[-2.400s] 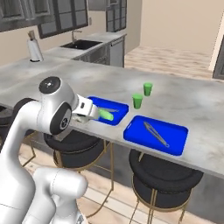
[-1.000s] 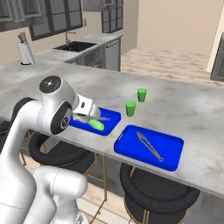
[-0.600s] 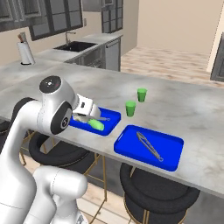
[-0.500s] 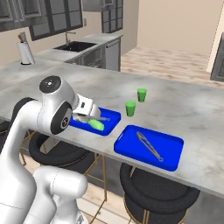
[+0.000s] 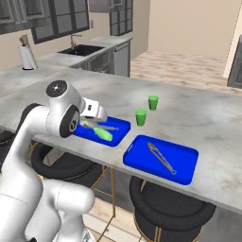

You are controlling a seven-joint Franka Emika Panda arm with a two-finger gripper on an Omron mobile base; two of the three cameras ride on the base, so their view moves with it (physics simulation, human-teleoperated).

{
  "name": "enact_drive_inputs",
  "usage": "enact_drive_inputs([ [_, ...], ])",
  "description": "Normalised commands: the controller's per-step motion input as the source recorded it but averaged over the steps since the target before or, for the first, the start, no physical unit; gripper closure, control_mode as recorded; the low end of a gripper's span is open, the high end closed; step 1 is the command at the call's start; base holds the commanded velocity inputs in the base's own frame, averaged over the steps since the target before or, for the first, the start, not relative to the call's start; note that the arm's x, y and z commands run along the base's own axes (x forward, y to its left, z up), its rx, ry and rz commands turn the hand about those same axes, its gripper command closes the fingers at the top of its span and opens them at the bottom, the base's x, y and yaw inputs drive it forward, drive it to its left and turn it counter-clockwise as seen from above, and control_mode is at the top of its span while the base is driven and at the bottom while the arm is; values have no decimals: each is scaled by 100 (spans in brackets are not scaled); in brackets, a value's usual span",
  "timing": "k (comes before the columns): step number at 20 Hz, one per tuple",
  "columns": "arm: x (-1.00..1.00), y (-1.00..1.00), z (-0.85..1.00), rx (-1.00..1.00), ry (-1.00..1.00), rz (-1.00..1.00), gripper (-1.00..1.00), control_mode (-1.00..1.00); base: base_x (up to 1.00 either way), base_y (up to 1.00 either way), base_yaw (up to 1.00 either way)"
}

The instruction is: Gather the garlic and corn from the fridge and place them on a tray on the dining counter. Then gather the steak and fish from the fridge and place them on the other tray.

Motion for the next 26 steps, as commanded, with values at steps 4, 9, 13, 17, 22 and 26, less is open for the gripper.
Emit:
enact_drive_inputs([
  [4, 82, 18, 0, -4, 10, 18, 100, -100, 0, 0, 0],
  [9, 53, 23, 0, -7, 6, 20, 100, -100, 0, 0, 0],
  [13, 47, 43, -3, -8, 2, 19, 100, -100, 0, 0, 0],
  [17, 78, 66, -27, -8, 0, 19, 100, -100, 0, 0, 0],
  [22, 75, 40, -22, -4, -3, 24, 100, -100, 0, 0, 0],
  [26, 87, 34, -37, -17, 0, 16, 100, -100, 0, 0, 0],
])
